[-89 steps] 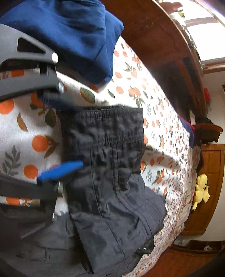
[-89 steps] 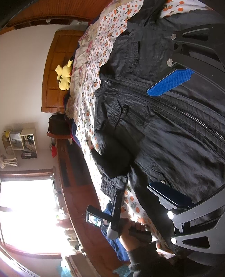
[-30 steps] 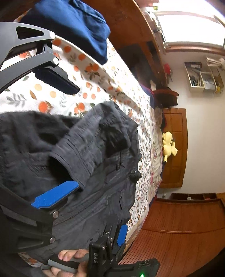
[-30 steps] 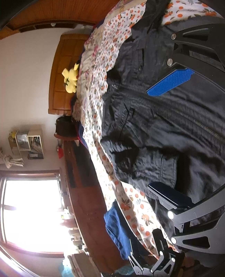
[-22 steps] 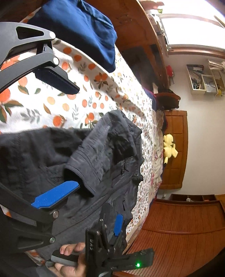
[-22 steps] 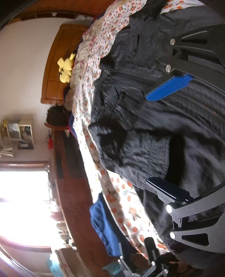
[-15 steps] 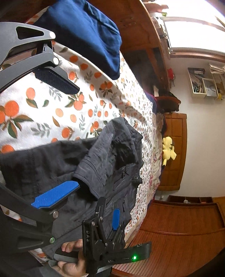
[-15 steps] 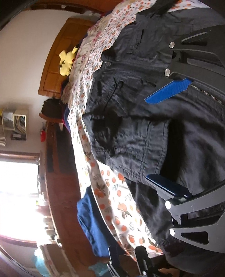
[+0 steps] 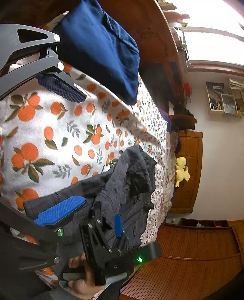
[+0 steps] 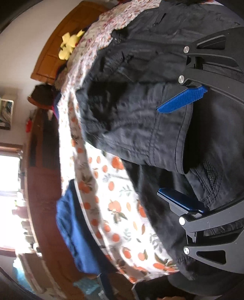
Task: Fold large clothes
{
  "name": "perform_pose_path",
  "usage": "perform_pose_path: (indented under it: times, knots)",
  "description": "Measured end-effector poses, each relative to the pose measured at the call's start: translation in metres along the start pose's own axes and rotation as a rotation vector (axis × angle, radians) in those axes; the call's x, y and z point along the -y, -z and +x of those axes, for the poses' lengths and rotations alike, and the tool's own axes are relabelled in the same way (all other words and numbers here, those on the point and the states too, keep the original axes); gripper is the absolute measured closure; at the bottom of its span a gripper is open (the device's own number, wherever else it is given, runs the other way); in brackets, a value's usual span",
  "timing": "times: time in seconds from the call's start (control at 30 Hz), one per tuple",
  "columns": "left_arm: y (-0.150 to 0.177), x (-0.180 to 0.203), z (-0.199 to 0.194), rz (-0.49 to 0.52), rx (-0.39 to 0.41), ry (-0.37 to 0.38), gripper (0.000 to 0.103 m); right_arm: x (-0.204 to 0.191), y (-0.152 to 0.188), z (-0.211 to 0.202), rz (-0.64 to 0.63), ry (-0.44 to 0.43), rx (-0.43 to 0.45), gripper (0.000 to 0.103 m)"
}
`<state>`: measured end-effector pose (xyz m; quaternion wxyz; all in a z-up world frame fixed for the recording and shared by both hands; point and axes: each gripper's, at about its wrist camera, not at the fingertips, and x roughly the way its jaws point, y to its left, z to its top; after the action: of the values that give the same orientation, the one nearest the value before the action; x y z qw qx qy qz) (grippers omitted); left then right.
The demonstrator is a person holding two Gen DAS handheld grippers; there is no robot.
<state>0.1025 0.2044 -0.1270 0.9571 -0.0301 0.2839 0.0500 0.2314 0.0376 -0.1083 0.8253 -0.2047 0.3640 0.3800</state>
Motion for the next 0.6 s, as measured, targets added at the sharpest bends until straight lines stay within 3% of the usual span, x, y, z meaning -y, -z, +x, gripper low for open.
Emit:
perform_pose_path:
  times: [0.27,0.37,0.43,0.6]
  knots:
    - [0.003,-0.010,-0.011,-0.003,0.014,-0.006,0.002,0.000,0.008,0.022,0.001,0.013,-0.085,0.047]
    - [0.003,-0.011,-0.014,-0.003,0.017,-0.007,0.002,0.000,0.008,0.020,-0.006,0.021,-0.086,0.067]
    - [0.003,-0.011,-0.016,0.000,0.020,-0.012,0.002,0.000,0.007,0.015,-0.012,0.030,-0.071,0.094]
    - [0.002,-0.009,-0.020,0.004,0.024,-0.016,0.002,0.011,0.003,-0.015,0.018,0.042,0.004,0.099]
